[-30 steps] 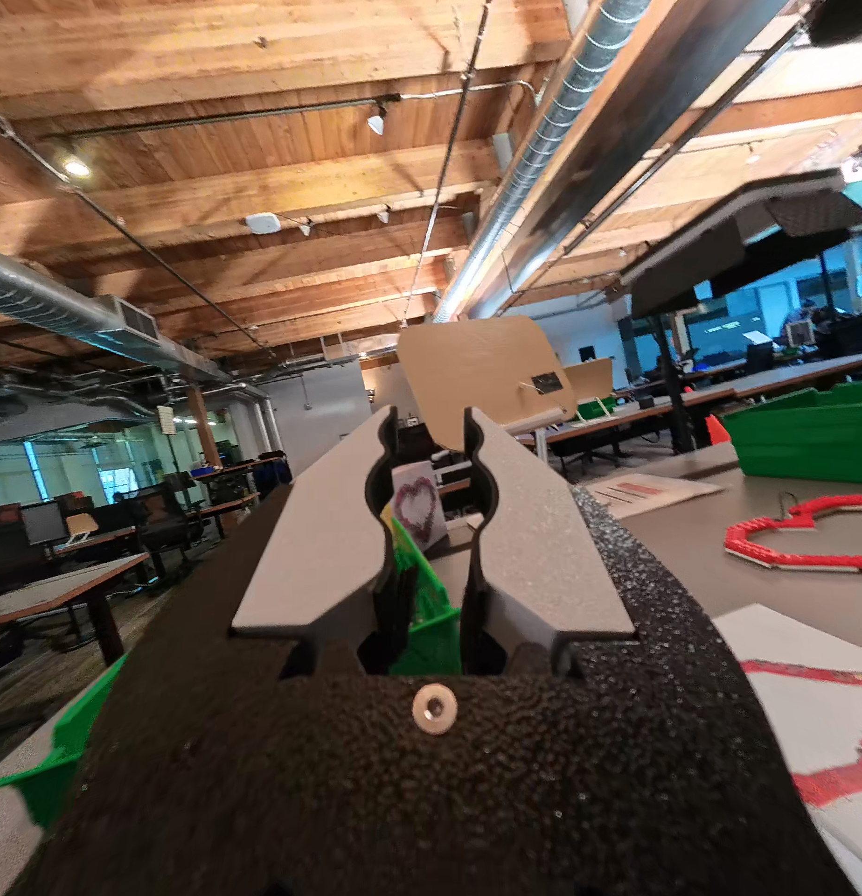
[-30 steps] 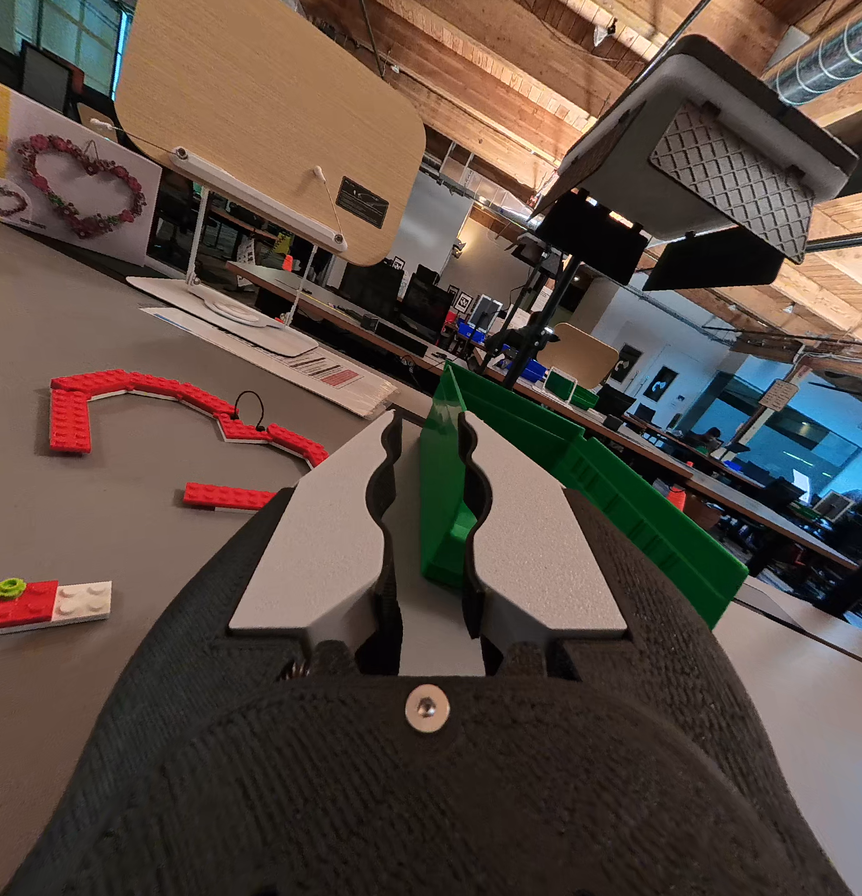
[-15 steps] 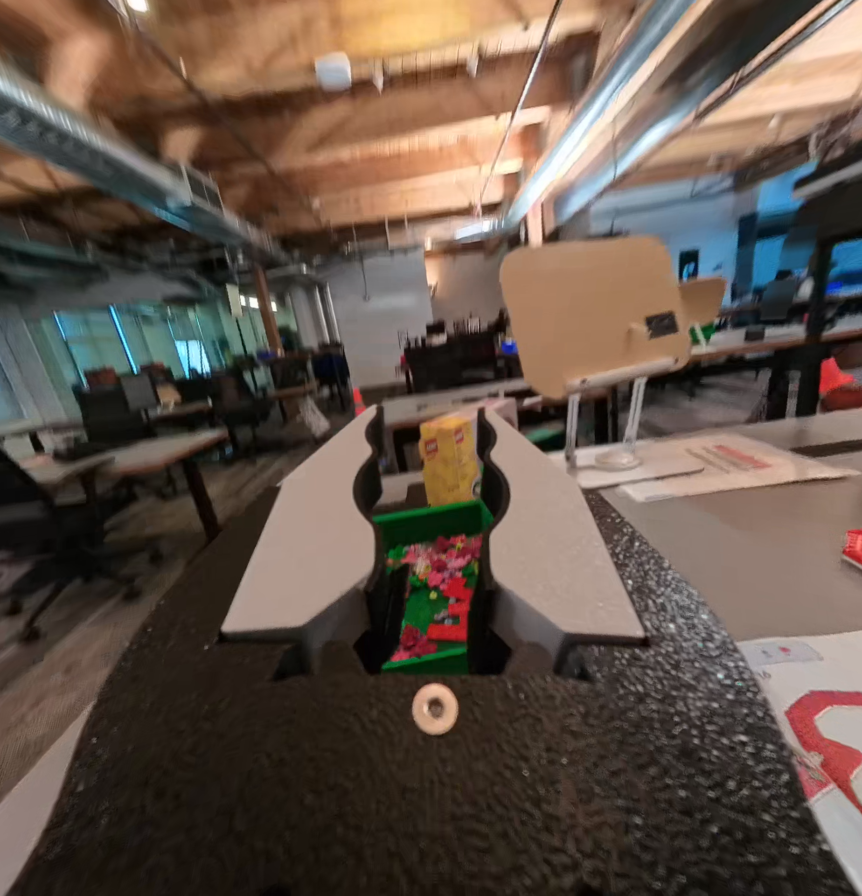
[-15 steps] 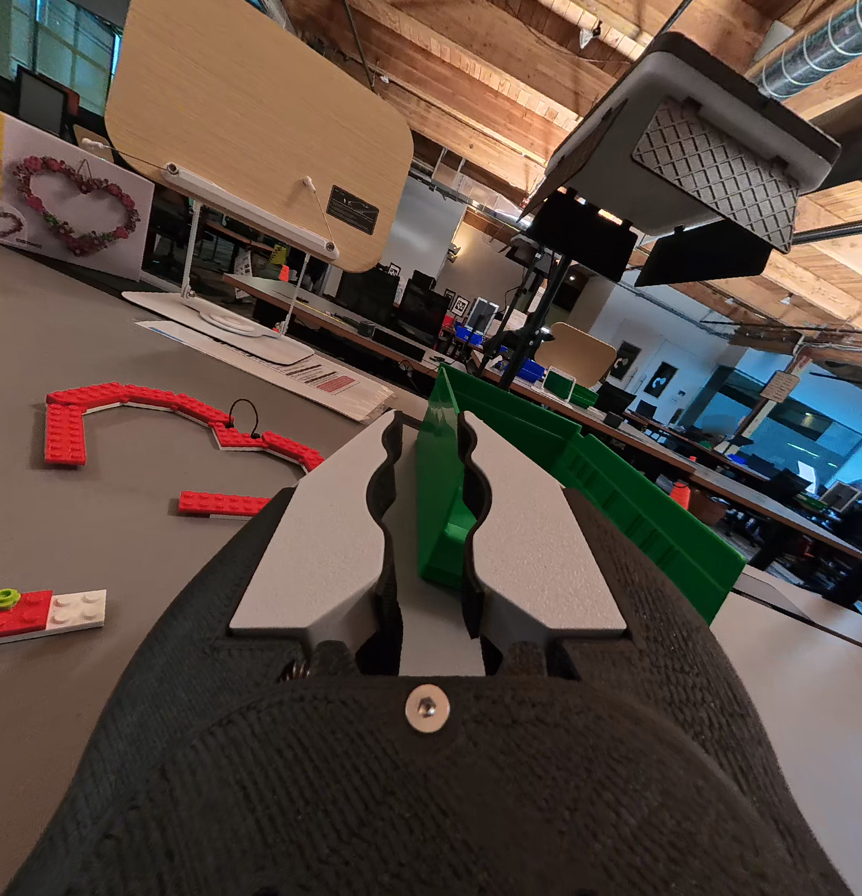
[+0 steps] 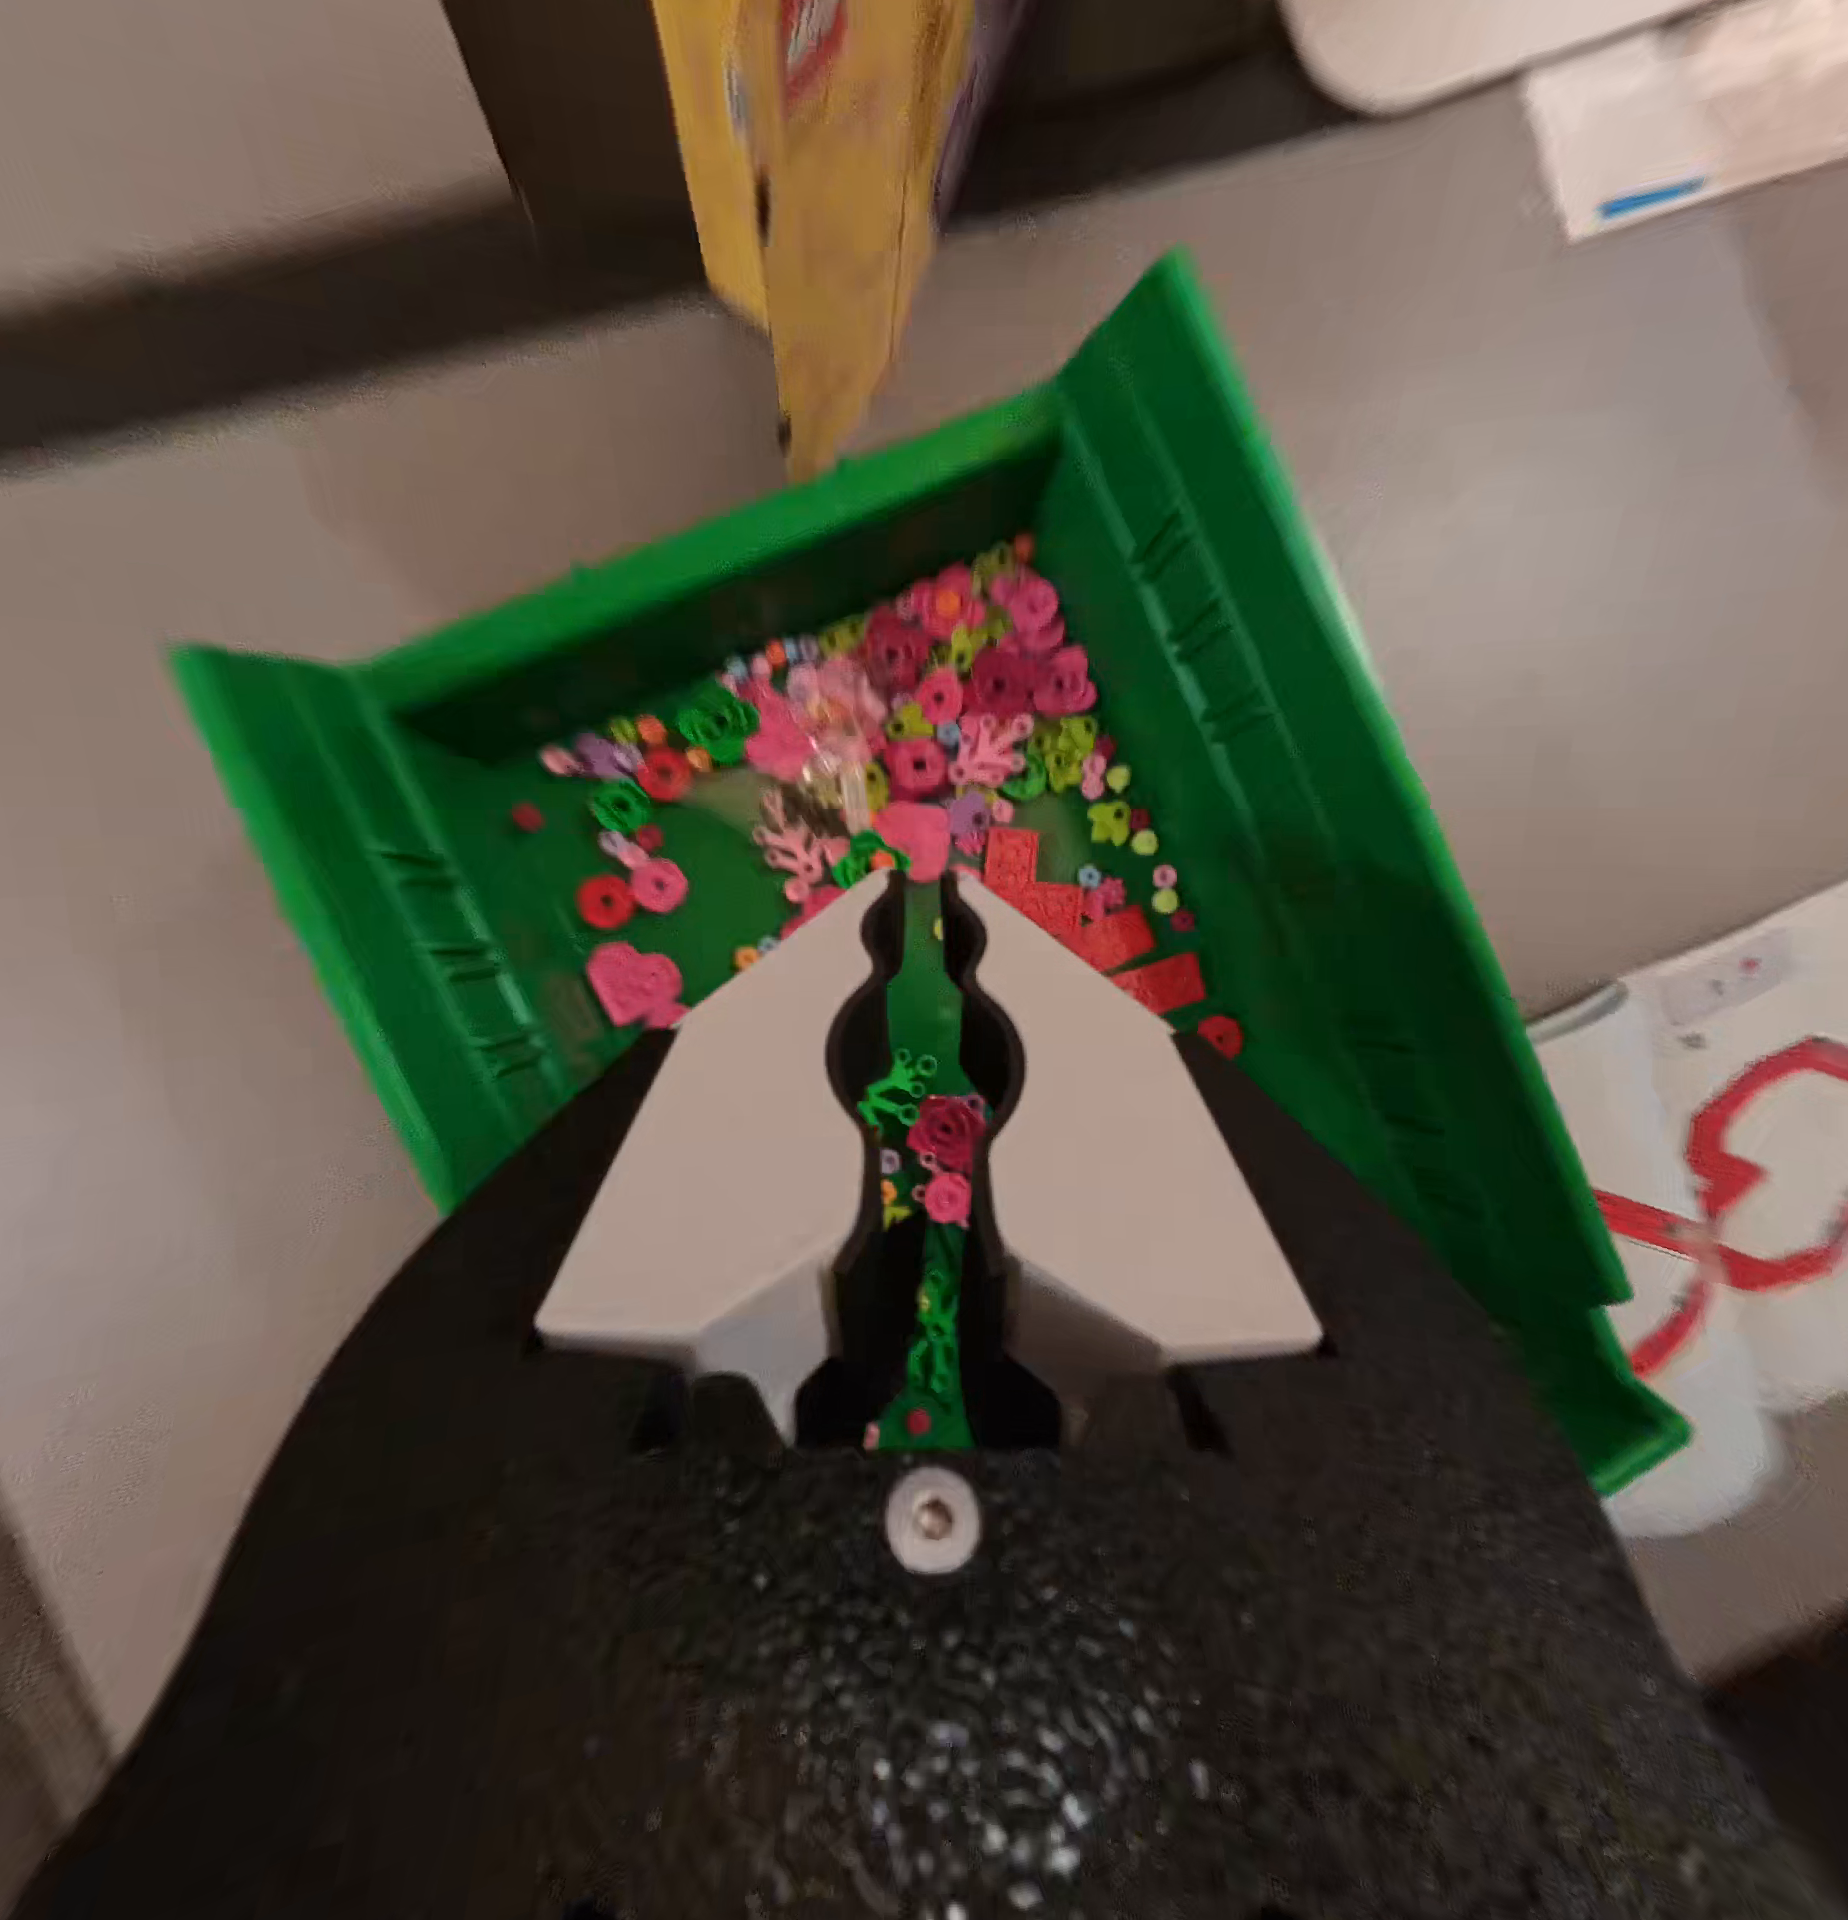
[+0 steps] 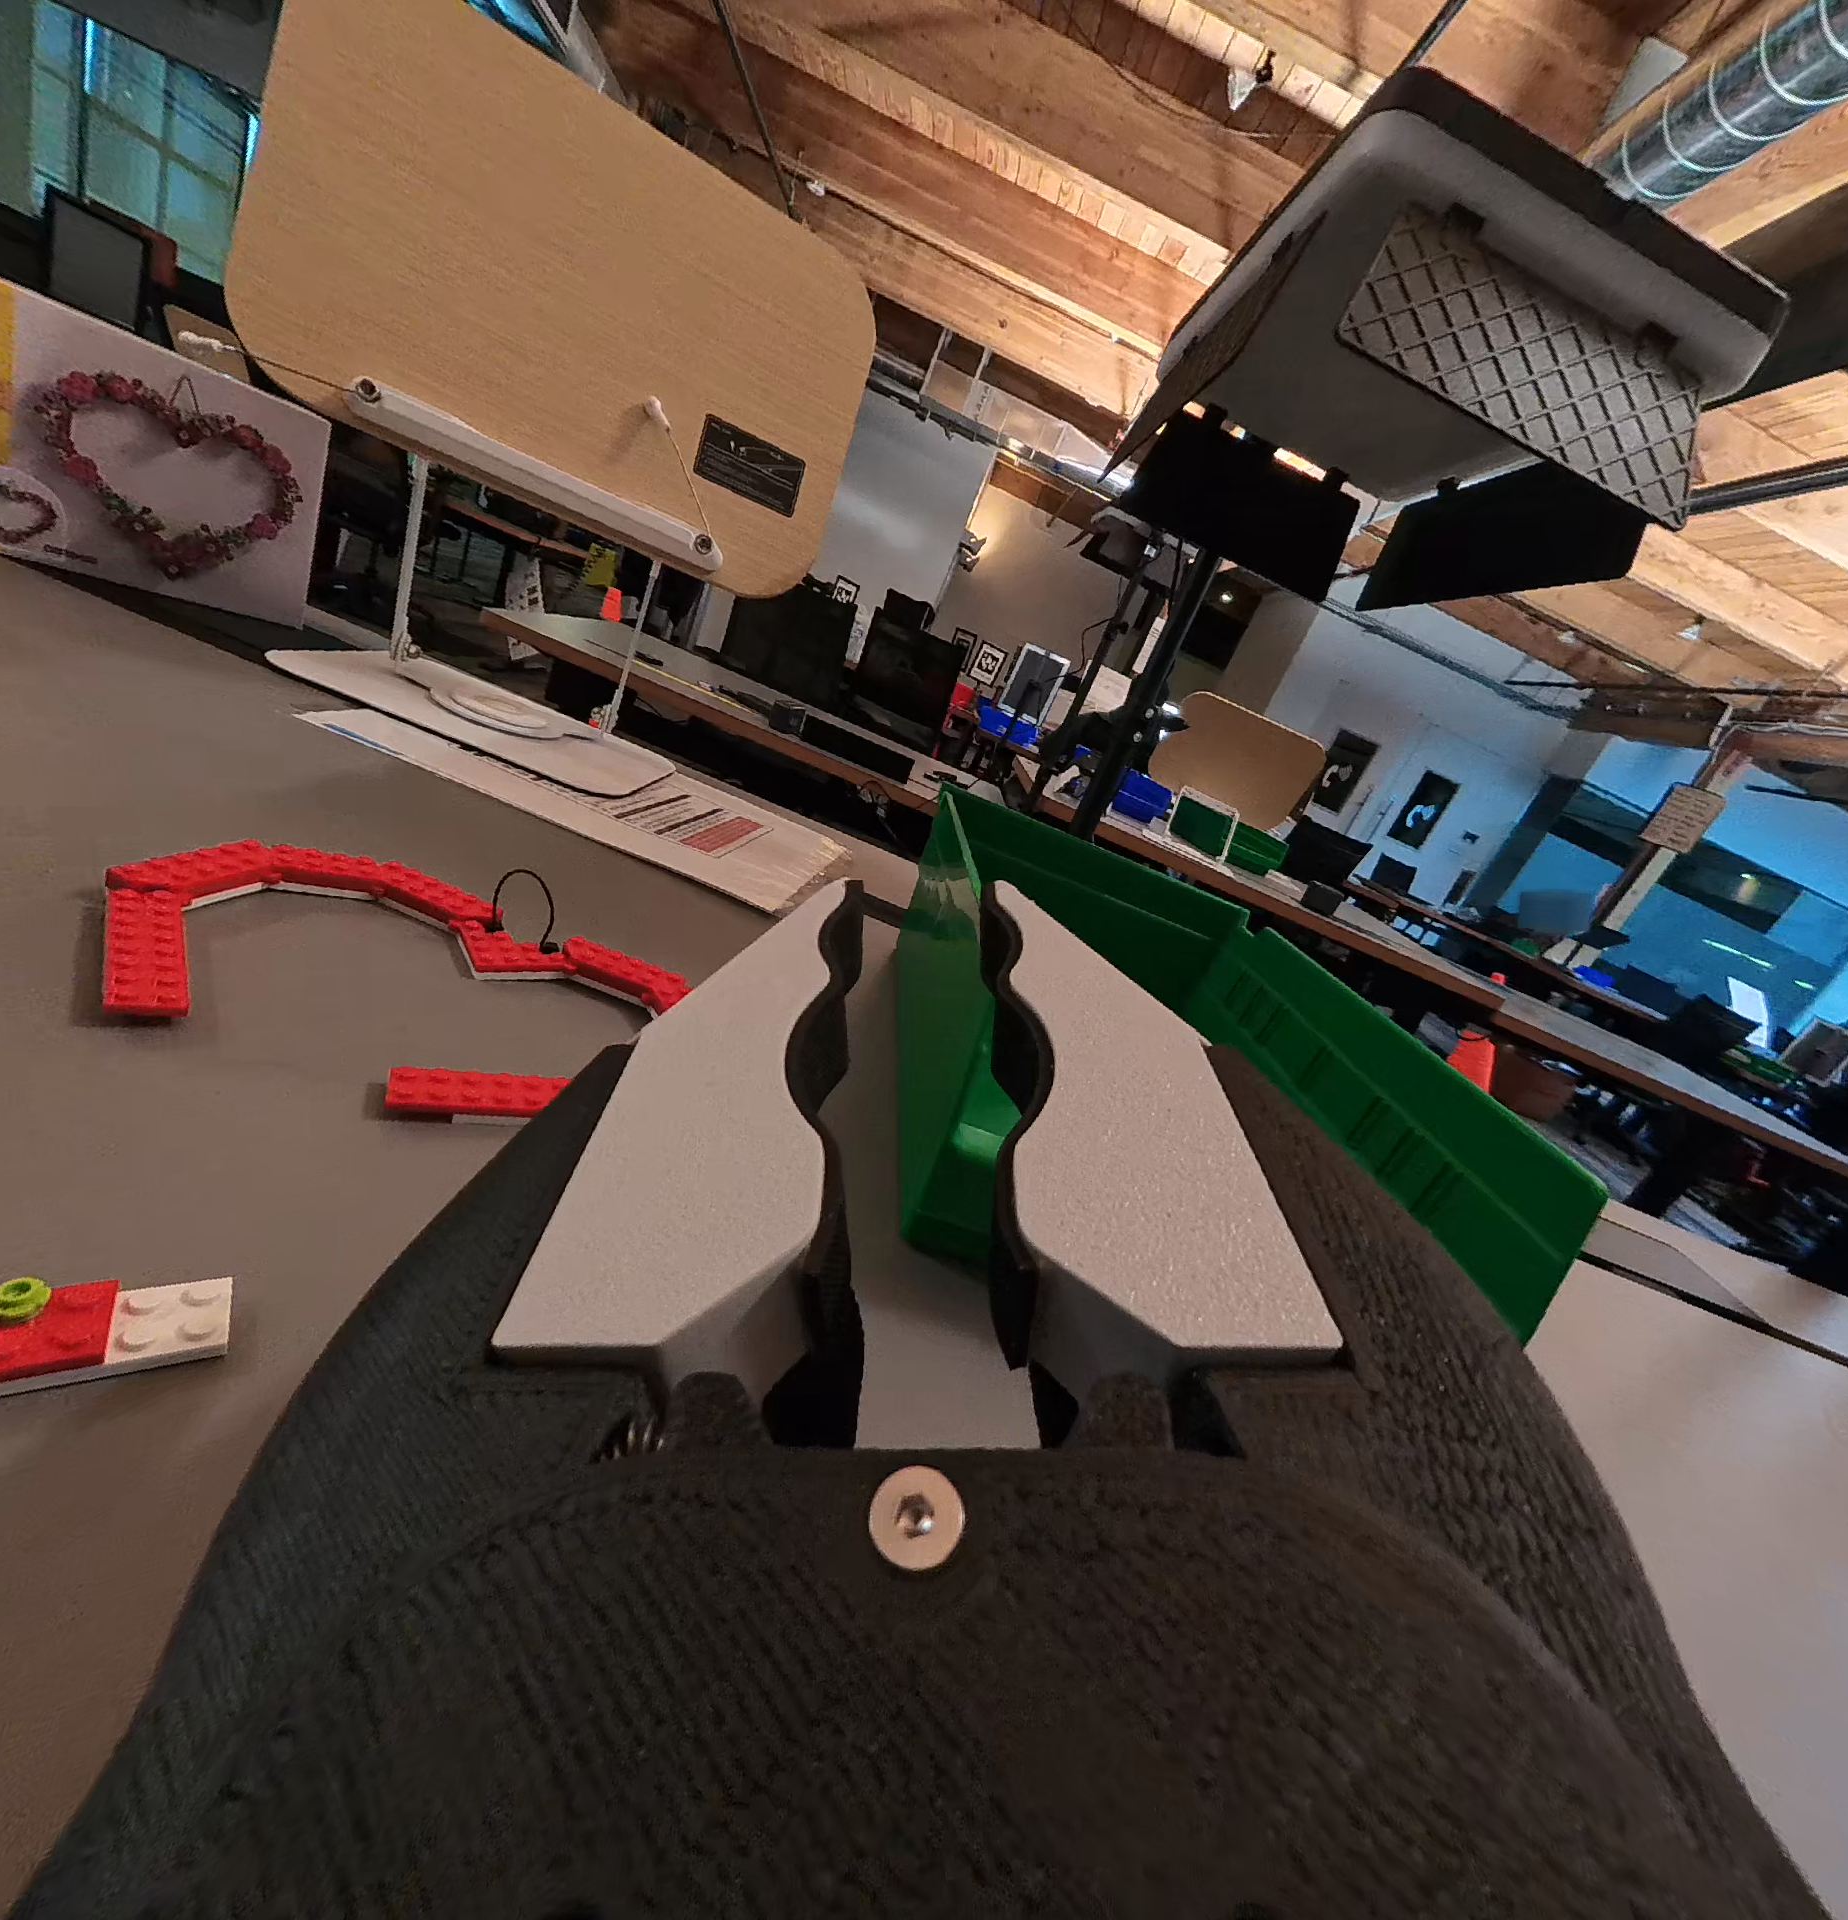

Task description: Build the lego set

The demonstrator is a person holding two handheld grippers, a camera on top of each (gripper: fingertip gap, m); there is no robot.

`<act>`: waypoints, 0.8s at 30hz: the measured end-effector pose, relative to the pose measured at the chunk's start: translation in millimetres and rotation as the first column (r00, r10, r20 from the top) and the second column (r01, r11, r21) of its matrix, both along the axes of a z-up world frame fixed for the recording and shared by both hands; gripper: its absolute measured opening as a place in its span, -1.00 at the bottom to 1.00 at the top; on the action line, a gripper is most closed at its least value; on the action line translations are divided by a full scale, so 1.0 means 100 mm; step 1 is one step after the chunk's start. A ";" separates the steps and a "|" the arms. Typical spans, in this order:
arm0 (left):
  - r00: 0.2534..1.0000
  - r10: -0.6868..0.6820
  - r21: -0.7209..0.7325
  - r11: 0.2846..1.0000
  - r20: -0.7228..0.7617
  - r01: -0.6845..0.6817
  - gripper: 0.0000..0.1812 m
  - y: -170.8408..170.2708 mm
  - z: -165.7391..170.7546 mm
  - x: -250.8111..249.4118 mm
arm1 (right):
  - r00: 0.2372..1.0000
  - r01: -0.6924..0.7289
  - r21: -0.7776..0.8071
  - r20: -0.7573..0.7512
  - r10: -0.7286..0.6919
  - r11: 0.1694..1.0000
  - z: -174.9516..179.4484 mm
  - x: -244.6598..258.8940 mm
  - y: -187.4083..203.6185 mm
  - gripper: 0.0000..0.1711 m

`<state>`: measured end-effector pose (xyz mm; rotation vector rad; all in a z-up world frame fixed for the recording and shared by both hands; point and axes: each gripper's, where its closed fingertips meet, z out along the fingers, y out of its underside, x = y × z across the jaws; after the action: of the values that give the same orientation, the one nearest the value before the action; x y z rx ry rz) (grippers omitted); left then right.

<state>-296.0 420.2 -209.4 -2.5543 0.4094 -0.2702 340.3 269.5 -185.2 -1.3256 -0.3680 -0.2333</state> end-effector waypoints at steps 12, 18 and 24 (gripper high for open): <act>0.621 -0.718 -0.497 0.682 -0.316 0.536 -0.80 -0.19 -0.78 -0.36 | 0.997 0.016 -0.023 0.078 -0.014 1.000 -0.05 -0.08 0.03 -0.76; 0.456 -0.806 -0.603 0.588 -0.378 0.539 -0.81 -0.11 -0.90 -0.55 | 0.991 0.030 -0.036 0.129 -0.025 0.999 -0.09 -0.12 0.05 -0.76; 0.494 -0.799 -0.601 0.590 -0.342 0.539 -0.79 -0.08 -0.95 -0.61 | 0.987 0.042 -0.045 0.159 -0.034 0.998 -0.11 -0.14 0.07 -0.76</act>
<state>-356.9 411.8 -304.7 -2.6860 1.8528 0.2174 326.4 276.3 -196.3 -1.3661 -0.4852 -0.3656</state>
